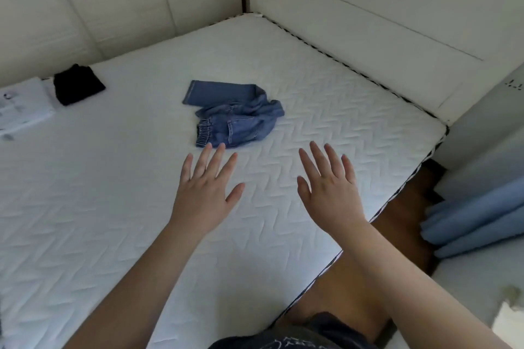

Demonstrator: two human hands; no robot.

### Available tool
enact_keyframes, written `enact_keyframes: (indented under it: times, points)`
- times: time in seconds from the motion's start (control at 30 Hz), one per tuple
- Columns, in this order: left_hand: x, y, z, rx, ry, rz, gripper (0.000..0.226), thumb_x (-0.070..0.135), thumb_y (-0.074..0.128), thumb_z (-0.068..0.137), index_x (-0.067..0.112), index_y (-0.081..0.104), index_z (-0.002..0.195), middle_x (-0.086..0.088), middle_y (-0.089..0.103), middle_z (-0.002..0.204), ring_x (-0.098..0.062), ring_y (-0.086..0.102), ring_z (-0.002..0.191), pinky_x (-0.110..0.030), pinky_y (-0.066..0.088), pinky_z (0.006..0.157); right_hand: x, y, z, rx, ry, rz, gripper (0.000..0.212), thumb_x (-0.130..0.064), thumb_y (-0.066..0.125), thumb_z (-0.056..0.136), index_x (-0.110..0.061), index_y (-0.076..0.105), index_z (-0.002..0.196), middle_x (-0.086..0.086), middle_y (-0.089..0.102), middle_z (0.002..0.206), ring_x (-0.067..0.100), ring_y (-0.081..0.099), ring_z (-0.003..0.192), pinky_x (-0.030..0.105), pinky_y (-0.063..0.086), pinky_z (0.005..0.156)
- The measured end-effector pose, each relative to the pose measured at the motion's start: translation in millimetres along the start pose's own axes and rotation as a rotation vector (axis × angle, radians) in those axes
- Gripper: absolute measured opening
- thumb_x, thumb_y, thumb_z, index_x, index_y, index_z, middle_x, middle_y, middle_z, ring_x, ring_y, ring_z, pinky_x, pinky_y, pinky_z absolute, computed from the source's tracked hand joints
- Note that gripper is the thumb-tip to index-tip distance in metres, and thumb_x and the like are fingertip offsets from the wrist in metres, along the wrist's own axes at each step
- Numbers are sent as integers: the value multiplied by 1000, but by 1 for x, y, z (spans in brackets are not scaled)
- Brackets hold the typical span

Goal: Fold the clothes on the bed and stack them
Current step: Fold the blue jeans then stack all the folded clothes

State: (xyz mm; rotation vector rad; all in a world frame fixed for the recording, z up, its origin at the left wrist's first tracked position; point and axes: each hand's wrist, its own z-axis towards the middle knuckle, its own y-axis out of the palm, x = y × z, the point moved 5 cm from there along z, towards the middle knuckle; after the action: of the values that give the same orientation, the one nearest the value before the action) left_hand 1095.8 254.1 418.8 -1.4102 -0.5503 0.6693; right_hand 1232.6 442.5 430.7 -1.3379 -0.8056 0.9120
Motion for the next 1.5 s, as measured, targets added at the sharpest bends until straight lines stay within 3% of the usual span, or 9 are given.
enact_keyframes:
  times: [0.23,0.53,0.63,0.83,1.1,1.23,1.37,1.5]
  points:
    - [-11,18,48,-33,-173,8,71,62,9,94,26,29,153,-3,18,162,-24,9,151,-48,5,120,-2,28,105,-37,-207,39,59,-45,21,102,-24,15,156,2,9,164,26,5,151,49,6,122]
    - [2,44,152,-78,-443,-10,70,62,9,94,28,20,155,-1,8,163,-23,0,151,-48,0,121,41,59,244,-78,-444,96,58,-42,29,101,-22,22,155,2,15,163,25,12,150,47,9,121]
    - [-1,51,186,-86,-480,13,70,62,11,95,28,21,155,-2,9,163,-23,1,151,-49,1,121,44,69,288,-75,-518,83,58,-39,37,100,-20,28,154,4,22,162,27,19,149,49,17,120]
    - [-18,83,234,-26,-501,29,63,56,22,98,25,32,152,-6,22,161,-27,15,150,-50,13,120,18,113,346,-92,-620,73,59,-39,34,99,-19,26,155,5,23,161,27,19,149,48,14,121]
    - [-80,212,276,3,-506,-8,58,43,46,98,24,35,151,-9,30,158,-29,23,147,-50,21,118,-30,236,412,-166,-665,52,61,-42,35,101,-20,20,156,2,18,163,25,14,150,46,11,121]
    - [-113,285,297,-40,-532,-24,57,39,44,98,24,31,152,-7,27,159,-26,21,148,-48,19,119,-48,299,458,-141,-688,21,64,-39,44,98,-19,23,155,3,20,162,26,18,149,46,17,119]
    - [-141,359,319,-80,-527,-35,59,39,41,100,24,24,154,-6,20,161,-24,15,150,-45,17,119,-78,368,495,-184,-689,2,69,-41,41,98,-22,10,157,0,10,164,22,8,150,42,9,120]
    - [-165,424,334,-144,-552,15,62,45,32,101,27,12,156,-4,12,163,-24,10,150,-44,16,119,-104,420,516,-211,-695,29,71,-41,43,98,-22,8,157,0,5,164,21,4,151,41,7,120]
